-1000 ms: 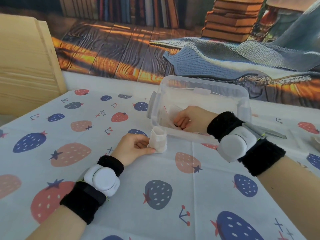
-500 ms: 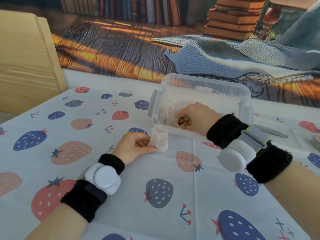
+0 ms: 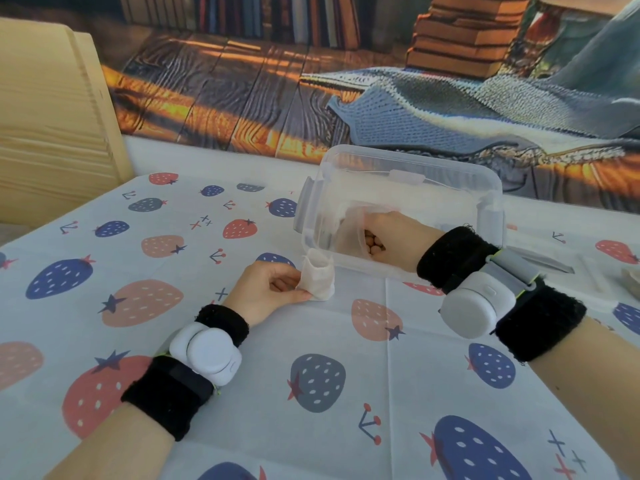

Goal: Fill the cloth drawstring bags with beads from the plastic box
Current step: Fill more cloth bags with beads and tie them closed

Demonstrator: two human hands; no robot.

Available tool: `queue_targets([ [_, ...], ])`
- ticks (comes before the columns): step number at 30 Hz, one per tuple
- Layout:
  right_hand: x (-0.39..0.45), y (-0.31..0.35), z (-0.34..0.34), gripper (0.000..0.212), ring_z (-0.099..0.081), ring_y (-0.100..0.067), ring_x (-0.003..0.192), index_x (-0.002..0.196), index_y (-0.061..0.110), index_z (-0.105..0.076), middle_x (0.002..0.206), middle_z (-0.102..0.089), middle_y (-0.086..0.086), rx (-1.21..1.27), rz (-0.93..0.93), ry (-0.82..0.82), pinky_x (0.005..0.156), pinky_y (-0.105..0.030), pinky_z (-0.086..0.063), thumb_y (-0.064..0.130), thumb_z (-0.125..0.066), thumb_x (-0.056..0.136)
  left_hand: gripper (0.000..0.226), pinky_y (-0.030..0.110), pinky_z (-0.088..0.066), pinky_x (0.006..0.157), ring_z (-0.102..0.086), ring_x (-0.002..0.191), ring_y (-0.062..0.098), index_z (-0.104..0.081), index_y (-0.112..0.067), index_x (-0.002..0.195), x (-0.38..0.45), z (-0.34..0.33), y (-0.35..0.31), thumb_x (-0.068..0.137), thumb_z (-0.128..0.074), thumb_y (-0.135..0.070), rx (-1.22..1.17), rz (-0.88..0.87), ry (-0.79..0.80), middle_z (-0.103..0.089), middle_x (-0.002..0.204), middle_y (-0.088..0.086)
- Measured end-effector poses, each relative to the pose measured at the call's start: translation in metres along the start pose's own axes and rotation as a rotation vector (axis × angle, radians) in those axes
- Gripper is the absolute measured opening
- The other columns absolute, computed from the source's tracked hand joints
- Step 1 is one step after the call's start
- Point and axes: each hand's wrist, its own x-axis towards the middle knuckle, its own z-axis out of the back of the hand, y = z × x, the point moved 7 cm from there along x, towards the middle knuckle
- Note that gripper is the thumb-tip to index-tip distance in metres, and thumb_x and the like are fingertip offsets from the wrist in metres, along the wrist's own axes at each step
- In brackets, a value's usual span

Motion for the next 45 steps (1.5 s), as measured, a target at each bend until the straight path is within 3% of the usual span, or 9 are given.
queue_targets([
  [3, 0.003, 0.001, -0.002, 0.013, -0.046, -0.015, 0.078, 0.1, 0.011, -0.054, 0.084, -0.05, 0.005, 0.017, -0.003, 0.054, 0.069, -0.017, -0.033, 0.007, -0.049, 0.089, 0.02, 0.012, -0.048, 0.071, -0.062, 0.07, 0.001, -0.072, -0.019, 0.089, 0.0, 0.0, -0.001, 0.075, -0.076, -0.005, -0.002, -0.002, -0.003, -0.072, 0.079, -0.008],
  [9, 0.014, -0.008, -0.002, 0.023, -0.049, -0.012, 0.08, 0.109, 0.009, -0.06, 0.093, -0.056, 0.004, 0.097, -0.019, 0.067, 0.058, 0.002, -0.034, 0.01, -0.058, 0.086, 0.021, 0.011, -0.046, 0.069, -0.061, 0.069, 0.0, -0.072, -0.016, 0.092, 0.0, 0.0, 0.0, 0.075, -0.076, -0.005, 0.008, -0.006, -0.002, -0.072, 0.082, -0.004],
  [17, 0.017, -0.008, -0.006, 0.015, -0.044, -0.005, 0.068, 0.099, 0.016, -0.054, 0.079, -0.047, 0.013, 0.115, 0.007, 0.089, 0.057, 0.001, -0.033, 0.008, -0.055, 0.085, 0.02, 0.01, -0.045, 0.069, -0.061, 0.068, -0.001, -0.072, -0.017, 0.092, 0.0, 0.0, 0.002, 0.075, -0.076, -0.005, 0.014, 0.001, -0.003, -0.071, 0.081, -0.007],
  [23, 0.015, 0.006, -0.023, 0.014, -0.037, -0.013, 0.072, 0.085, 0.015, -0.048, 0.075, -0.041, 0.01, 0.036, 0.069, 0.159, 0.06, -0.013, -0.03, 0.003, -0.04, 0.088, 0.018, 0.012, -0.046, 0.068, -0.059, 0.065, -0.001, -0.072, -0.019, 0.087, 0.001, 0.0, 0.003, 0.075, -0.077, -0.007, 0.009, 0.007, -0.008, -0.07, 0.072, -0.013],
  [28, 0.023, 0.01, -0.033, 0.009, -0.043, -0.018, 0.089, 0.092, 0.015, -0.053, 0.095, -0.043, 0.003, -0.05, 0.095, 0.108, 0.083, -0.028, -0.037, 0.01, -0.048, 0.087, 0.019, 0.012, -0.046, 0.068, -0.057, 0.065, 0.0, -0.071, -0.023, 0.086, 0.001, 0.0, 0.004, 0.075, -0.077, -0.008, 0.01, 0.008, -0.012, -0.07, 0.079, -0.003],
  [32, 0.026, 0.008, -0.032, 0.007, -0.041, -0.016, 0.083, 0.09, 0.01, -0.053, 0.091, -0.045, 0.003, 0.008, 0.075, 0.154, 0.071, -0.021, -0.029, 0.007, -0.047, 0.087, 0.018, 0.012, -0.046, 0.068, -0.058, 0.064, -0.002, -0.071, -0.021, 0.087, 0.002, 0.0, 0.005, 0.075, -0.077, -0.01, 0.01, 0.012, -0.009, -0.07, 0.079, -0.004],
  [36, 0.029, 0.007, -0.032, 0.009, -0.044, -0.019, 0.077, 0.088, 0.006, -0.053, 0.085, -0.052, -0.005, 0.028, 0.08, 0.158, 0.073, -0.032, -0.039, 0.009, -0.045, 0.091, 0.019, 0.011, -0.045, 0.068, -0.057, 0.064, -0.003, -0.073, -0.012, 0.094, 0.002, 0.0, 0.005, 0.076, -0.077, -0.008, 0.013, 0.006, 0.003, -0.07, 0.079, -0.003],
  [39, 0.03, 0.009, -0.03, 0.017, -0.043, -0.021, 0.074, 0.085, 0.003, -0.052, 0.082, -0.053, -0.01, 0.003, 0.075, 0.172, 0.071, -0.032, -0.038, 0.013, -0.042, 0.095, 0.021, 0.011, -0.045, 0.068, -0.056, 0.063, -0.004, -0.073, -0.009, 0.096, 0.002, 0.0, 0.005, 0.076, -0.076, -0.008, 0.018, 0.006, 0.002, -0.069, 0.08, -0.003],
  [45, 0.034, 0.004, -0.037, 0.033, -0.056, -0.034, 0.097, 0.106, 0.0, -0.057, 0.105, -0.063, -0.016, -0.012, 0.033, 0.223, 0.09, -0.042, -0.044, 0.026, -0.037, 0.099, 0.02, 0.01, -0.045, 0.068, -0.057, 0.065, -0.004, -0.073, -0.011, 0.096, 0.002, 0.0, 0.005, 0.076, -0.076, -0.009, 0.023, 0.004, 0.001, -0.071, 0.081, -0.003],
])
